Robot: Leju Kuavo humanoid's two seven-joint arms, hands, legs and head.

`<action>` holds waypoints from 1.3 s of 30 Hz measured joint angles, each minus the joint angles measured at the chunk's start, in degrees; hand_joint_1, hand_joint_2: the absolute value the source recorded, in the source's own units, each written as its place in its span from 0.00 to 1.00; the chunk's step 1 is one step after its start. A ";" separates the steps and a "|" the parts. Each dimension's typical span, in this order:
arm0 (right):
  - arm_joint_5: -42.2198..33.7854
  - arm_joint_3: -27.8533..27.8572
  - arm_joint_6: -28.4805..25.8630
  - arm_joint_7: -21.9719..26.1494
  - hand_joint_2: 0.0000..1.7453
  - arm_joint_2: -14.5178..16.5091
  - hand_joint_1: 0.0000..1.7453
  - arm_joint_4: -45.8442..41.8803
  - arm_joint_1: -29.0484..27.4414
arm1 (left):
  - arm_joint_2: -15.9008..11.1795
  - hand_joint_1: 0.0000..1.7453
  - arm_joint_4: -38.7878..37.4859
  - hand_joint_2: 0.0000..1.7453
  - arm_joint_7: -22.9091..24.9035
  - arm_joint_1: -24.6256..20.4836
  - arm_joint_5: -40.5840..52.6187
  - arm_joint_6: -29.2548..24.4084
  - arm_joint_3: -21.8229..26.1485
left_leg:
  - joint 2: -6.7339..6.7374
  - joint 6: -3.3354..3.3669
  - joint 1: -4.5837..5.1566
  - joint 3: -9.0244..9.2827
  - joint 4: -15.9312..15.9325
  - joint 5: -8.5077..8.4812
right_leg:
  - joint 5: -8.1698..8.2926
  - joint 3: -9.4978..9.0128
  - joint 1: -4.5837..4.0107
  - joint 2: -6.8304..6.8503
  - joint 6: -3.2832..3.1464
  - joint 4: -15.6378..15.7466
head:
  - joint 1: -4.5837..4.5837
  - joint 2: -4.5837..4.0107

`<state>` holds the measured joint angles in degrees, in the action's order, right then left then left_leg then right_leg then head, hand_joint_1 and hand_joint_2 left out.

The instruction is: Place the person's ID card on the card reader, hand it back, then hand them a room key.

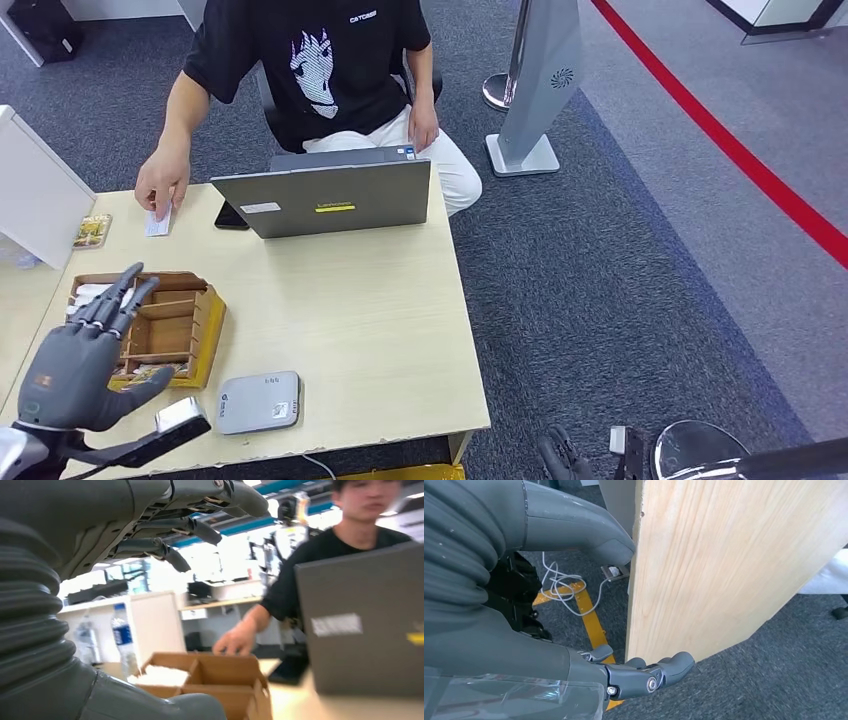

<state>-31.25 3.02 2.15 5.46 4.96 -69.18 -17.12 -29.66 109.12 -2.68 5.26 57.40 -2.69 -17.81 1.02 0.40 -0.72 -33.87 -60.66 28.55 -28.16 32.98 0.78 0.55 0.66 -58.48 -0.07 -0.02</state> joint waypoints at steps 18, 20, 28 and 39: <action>0.83 1.03 -0.09 0.04 1.00 0.00 0.00 0.69 1.33 | -8.72 0.00 -5.48 1.00 8.91 9.88 6.76 -6.14 -3.38 | -0.04 -0.01 -0.01 -0.02 0.02 0.00 | -0.03 -0.02 -0.01 0.05 -0.03 -0.02 | -0.02 0.00; 0.62 1.02 -0.33 0.04 1.00 0.00 0.00 0.81 1.46 | -8.44 0.00 -7.64 1.00 10.29 9.79 9.87 -9.47 -3.45 | -0.04 -0.01 -0.01 -0.02 0.02 0.00 | -0.02 -0.02 -0.01 0.05 -0.03 -0.02 | -0.02 0.00; -0.10 0.91 -0.96 0.05 1.00 0.00 0.00 0.92 1.75 | -5.80 0.00 -14.40 1.00 10.56 8.69 13.09 -15.78 -2.10 | -0.04 -0.01 -0.01 -0.02 0.02 0.00 | -0.03 -0.01 -0.01 0.05 -0.03 -0.02 | -0.03 0.00; -0.11 -0.01 -1.21 0.05 1.00 -0.05 0.00 0.99 2.21 | -0.14 0.00 -18.39 1.00 7.64 4.81 14.88 -13.67 -1.38 | -0.05 -0.01 -0.01 -0.01 0.02 -0.01 | -0.01 -0.02 -0.01 0.06 -0.03 -0.02 | -0.02 0.00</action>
<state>-31.36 3.01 0.93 5.51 4.91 -68.19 -14.92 -29.80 90.73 4.96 10.06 72.28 -16.36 -19.19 0.96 0.39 -0.73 -33.89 -60.64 28.54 -28.17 32.95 0.77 0.60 0.63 -58.49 -0.08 -0.02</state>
